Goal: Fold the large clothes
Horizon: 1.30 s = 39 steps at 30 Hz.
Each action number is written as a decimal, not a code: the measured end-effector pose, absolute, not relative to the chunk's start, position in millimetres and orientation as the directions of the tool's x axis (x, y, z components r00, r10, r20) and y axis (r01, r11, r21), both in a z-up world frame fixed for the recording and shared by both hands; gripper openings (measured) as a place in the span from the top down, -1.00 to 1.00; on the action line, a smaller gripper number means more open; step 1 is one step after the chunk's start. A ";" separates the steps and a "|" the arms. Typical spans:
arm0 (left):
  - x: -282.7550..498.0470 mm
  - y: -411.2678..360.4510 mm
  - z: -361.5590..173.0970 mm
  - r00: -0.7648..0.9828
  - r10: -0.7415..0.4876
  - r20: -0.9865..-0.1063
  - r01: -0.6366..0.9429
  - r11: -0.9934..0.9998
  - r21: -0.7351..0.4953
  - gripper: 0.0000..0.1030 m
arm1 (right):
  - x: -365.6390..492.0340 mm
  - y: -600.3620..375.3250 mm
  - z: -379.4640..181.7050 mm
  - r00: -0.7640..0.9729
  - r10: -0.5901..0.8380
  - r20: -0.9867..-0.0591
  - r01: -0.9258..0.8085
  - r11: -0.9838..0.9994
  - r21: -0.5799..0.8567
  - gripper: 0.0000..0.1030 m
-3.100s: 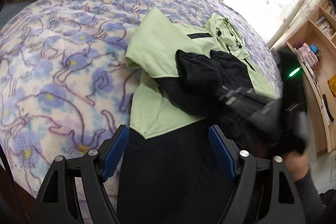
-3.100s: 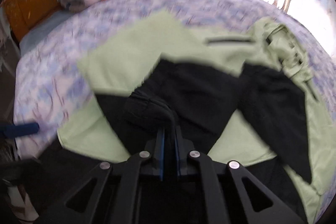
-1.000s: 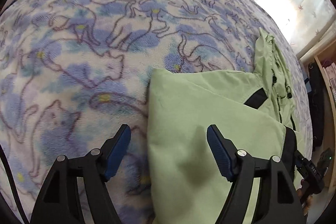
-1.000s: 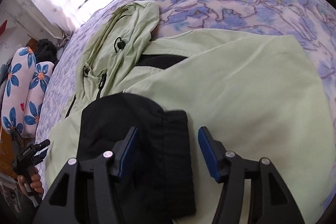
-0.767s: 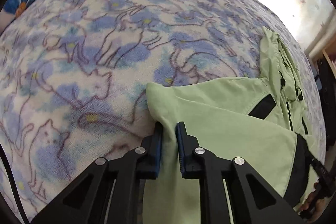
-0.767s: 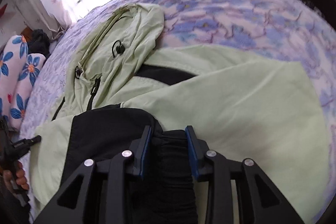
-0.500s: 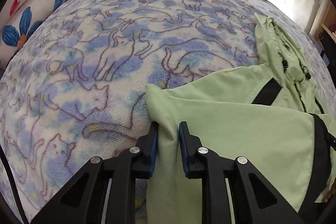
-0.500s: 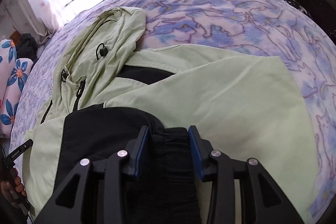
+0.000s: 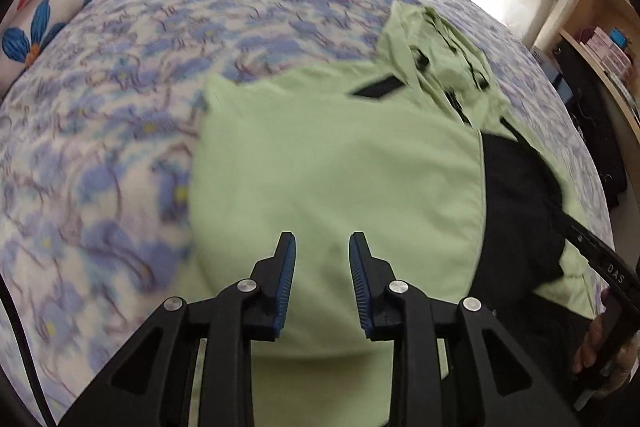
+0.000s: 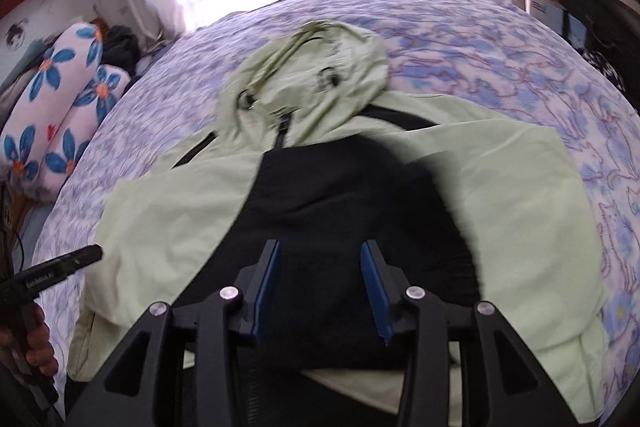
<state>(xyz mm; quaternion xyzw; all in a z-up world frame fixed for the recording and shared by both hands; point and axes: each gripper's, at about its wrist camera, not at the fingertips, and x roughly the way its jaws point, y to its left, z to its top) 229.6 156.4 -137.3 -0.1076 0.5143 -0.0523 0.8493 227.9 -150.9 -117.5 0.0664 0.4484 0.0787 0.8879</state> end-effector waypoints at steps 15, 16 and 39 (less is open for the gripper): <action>214.4 131.1 -161.3 0.457 -0.107 -0.883 -0.004 0.992 -0.123 0.47 | 204.6 -119.3 -112.4 0.659 0.156 -0.736 -0.160 0.985 0.066 0.20; 213.8 130.6 -161.2 0.459 -0.105 -0.882 -0.006 0.993 -0.121 0.47 | 200.6 -112.3 -110.5 0.656 0.187 -0.731 -0.189 0.979 0.082 0.20; 197.4 123.7 -160.0 0.466 -0.146 -0.872 0.028 0.988 -0.150 -0.03 | 204.1 -210.2 -144.8 0.538 0.225 -0.813 -0.013 0.966 0.259 0.21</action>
